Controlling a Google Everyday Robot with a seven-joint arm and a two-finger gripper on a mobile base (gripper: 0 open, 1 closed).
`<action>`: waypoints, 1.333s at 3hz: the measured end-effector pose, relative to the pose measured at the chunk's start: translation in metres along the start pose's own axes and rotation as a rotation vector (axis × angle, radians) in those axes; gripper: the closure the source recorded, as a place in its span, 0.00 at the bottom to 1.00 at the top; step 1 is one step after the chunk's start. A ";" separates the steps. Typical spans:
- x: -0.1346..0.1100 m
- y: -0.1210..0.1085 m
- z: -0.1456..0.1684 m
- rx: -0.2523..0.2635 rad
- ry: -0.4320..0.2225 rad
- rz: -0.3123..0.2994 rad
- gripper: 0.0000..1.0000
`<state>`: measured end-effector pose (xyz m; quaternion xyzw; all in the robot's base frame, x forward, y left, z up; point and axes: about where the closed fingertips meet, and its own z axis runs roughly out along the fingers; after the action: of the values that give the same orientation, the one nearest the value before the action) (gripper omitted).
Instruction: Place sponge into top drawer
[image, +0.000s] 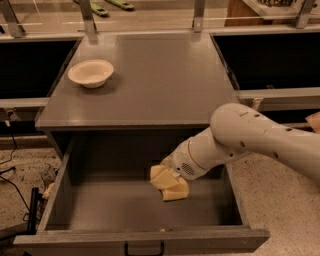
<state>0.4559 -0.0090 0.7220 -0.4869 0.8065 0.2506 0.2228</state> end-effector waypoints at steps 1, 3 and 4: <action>0.003 -0.002 0.017 0.014 0.051 0.023 1.00; 0.005 -0.003 0.025 0.057 0.079 0.054 1.00; 0.009 -0.005 0.032 0.104 0.103 0.081 1.00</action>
Offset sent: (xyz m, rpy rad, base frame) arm 0.0019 0.0076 -0.0153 -0.0485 0.0252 -0.0167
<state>0.4607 0.0029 0.6911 -0.4540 0.8478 0.1920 0.1957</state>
